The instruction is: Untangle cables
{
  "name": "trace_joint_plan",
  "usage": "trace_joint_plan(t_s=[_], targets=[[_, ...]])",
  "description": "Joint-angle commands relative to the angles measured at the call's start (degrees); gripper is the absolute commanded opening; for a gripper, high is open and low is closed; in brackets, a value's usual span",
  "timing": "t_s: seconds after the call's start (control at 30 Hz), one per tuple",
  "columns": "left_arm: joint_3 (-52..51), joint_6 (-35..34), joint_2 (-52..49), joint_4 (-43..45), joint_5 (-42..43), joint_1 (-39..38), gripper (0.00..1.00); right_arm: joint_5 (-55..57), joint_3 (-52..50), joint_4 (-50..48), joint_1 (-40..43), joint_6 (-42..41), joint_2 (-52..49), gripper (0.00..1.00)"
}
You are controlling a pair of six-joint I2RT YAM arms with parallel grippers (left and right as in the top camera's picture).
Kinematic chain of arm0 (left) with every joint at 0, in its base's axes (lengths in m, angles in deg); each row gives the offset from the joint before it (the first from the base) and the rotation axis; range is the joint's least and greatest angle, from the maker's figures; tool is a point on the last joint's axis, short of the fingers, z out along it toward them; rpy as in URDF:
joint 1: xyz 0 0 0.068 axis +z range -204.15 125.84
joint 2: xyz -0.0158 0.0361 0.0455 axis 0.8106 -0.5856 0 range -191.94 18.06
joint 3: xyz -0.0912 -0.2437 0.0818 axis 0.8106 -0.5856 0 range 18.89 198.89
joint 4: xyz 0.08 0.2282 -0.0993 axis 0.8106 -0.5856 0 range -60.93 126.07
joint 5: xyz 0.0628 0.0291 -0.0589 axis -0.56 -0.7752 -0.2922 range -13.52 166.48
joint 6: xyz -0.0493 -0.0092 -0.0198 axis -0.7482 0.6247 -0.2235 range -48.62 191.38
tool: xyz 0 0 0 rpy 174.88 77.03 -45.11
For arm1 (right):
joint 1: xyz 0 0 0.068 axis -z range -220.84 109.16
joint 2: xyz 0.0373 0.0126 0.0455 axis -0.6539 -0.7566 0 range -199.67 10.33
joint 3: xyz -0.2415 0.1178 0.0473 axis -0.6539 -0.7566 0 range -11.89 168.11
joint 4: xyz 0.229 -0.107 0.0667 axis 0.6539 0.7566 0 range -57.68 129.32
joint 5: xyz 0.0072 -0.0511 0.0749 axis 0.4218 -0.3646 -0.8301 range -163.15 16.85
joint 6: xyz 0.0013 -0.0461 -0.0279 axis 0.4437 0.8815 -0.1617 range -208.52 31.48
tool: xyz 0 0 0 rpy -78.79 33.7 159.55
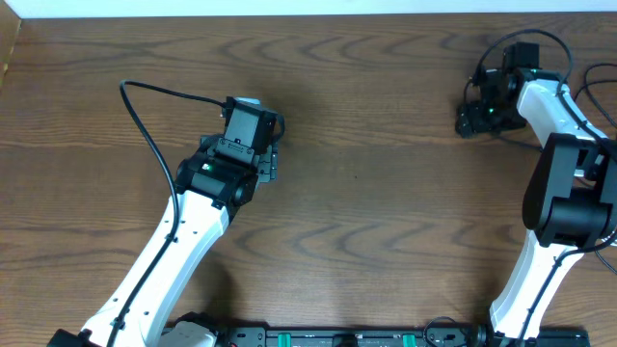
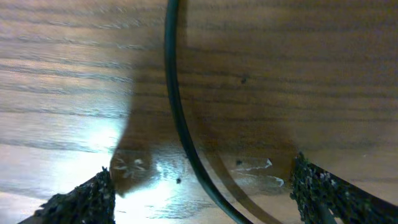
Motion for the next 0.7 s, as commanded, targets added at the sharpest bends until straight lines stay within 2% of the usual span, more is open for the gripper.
trace_joint_plan(t_s=[0.0, 0.1, 0.23, 0.63, 0.67], targets=[[-0.33, 0.81, -0.33, -0.22, -0.17, 0.26, 0.83, 1.09, -2.1, -0.46, -0.33, 0.68, -1.03, 0.84], [-0.33, 0.81, -0.33, -0.22, -0.17, 0.26, 0.83, 1.07, -2.67, -0.66, -0.33, 0.68, -1.03, 0.82], [-0.33, 0.79, -0.33, -0.22, -0.17, 0.26, 0.83, 1.09, -2.71, -0.63, -0.33, 0.68, -1.03, 0.72], [-0.33, 0.81, -0.33, -0.22, -0.17, 0.26, 0.83, 1.09, -3.04, -0.35, -0.33, 0.48, -1.03, 0.11], [-0.33, 0.79, -0.33, -0.22, -0.17, 0.26, 0.83, 1.07, -3.04, -0.28, -0.35, 0.37, -1.03, 0.02]])
